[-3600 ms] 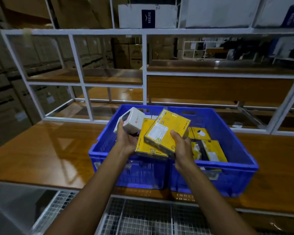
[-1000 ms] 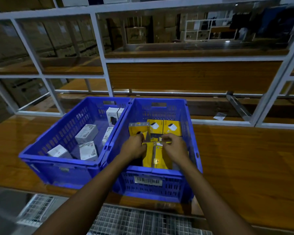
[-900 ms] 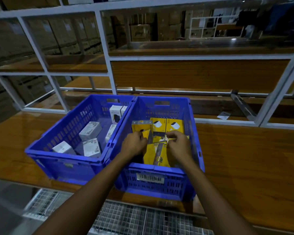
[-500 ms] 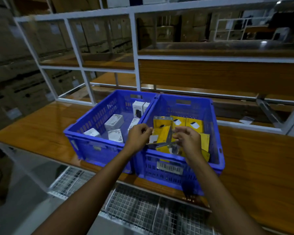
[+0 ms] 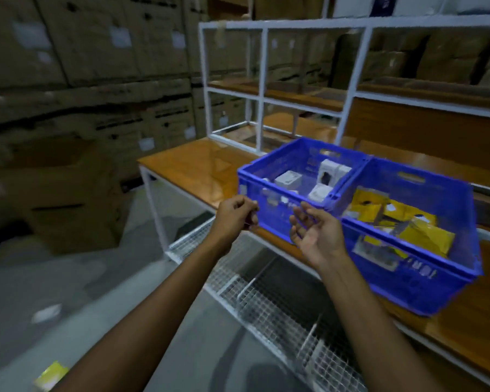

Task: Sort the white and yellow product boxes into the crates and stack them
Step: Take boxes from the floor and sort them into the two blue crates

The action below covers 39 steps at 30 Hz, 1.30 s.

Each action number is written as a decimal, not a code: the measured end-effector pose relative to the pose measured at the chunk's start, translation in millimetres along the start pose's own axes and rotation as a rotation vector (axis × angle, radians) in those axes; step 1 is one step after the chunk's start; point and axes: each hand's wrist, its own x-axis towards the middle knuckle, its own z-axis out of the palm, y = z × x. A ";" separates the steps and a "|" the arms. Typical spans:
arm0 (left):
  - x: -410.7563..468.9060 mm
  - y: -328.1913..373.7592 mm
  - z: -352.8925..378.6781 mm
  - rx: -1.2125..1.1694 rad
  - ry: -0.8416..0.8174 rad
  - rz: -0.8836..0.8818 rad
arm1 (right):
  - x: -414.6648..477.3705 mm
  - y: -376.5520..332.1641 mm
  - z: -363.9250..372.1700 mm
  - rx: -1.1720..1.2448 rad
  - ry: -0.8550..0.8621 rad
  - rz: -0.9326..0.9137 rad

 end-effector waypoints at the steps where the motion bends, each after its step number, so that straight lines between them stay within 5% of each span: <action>1: -15.5 1.2 -23.1 0.007 0.042 -0.008 | -5.6 17.0 14.2 -0.006 -0.029 0.031; 11: -184.8 12.9 -252.8 0.085 0.553 -0.046 | -74.9 201.6 158.4 -0.124 -0.321 0.364; 22: -336.3 5.3 -406.2 0.036 0.975 -0.114 | -140.3 354.1 252.9 -0.291 -0.509 0.608; 39: -324.6 -78.2 -616.0 0.033 1.242 -0.354 | -45.0 569.3 380.9 -0.459 -0.462 0.819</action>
